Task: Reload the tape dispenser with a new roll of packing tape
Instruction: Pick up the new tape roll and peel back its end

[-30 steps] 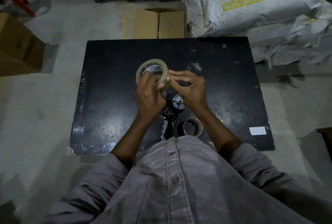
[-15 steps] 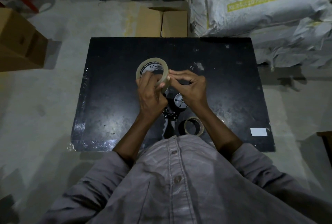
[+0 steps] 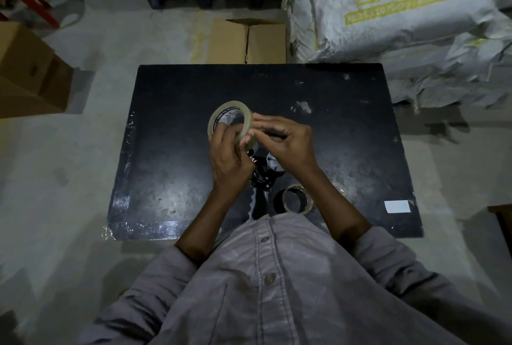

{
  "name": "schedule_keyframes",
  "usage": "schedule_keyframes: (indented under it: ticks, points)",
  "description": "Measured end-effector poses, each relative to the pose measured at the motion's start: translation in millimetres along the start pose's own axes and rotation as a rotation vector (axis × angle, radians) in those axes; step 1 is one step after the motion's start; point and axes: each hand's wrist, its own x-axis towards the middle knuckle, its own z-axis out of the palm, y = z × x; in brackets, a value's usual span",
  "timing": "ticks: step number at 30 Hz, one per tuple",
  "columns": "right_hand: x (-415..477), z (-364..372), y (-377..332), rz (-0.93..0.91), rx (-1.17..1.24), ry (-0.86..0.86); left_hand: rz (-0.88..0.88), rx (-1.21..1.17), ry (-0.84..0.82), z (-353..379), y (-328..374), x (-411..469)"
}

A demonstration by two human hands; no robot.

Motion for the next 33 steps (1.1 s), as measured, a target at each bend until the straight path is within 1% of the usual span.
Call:
schedule_keyframes:
  ticks: [6,11,17,22,29,33]
  points:
    - [1,-3,5,-0.090,-0.127,0.001,0.042,0.021,-0.022,-1,0,-1]
    - [3,-3,1,-0.091,-0.131,0.028,0.081,0.038,-0.027,-2,2,0]
    - [6,0,-3,-0.099,-0.100,0.053,0.064,0.021,-0.022,-2,-1,-1]
    - [8,3,-10,-0.138,-0.163,0.110,0.107,0.005,-0.001,-3,3,1]
    - [10,6,-11,-0.087,-0.140,0.123,0.031,-0.029,-0.003,-3,4,1]
    - [10,4,-11,-0.076,-0.144,0.127,0.033,-0.052,0.002,-4,6,2]
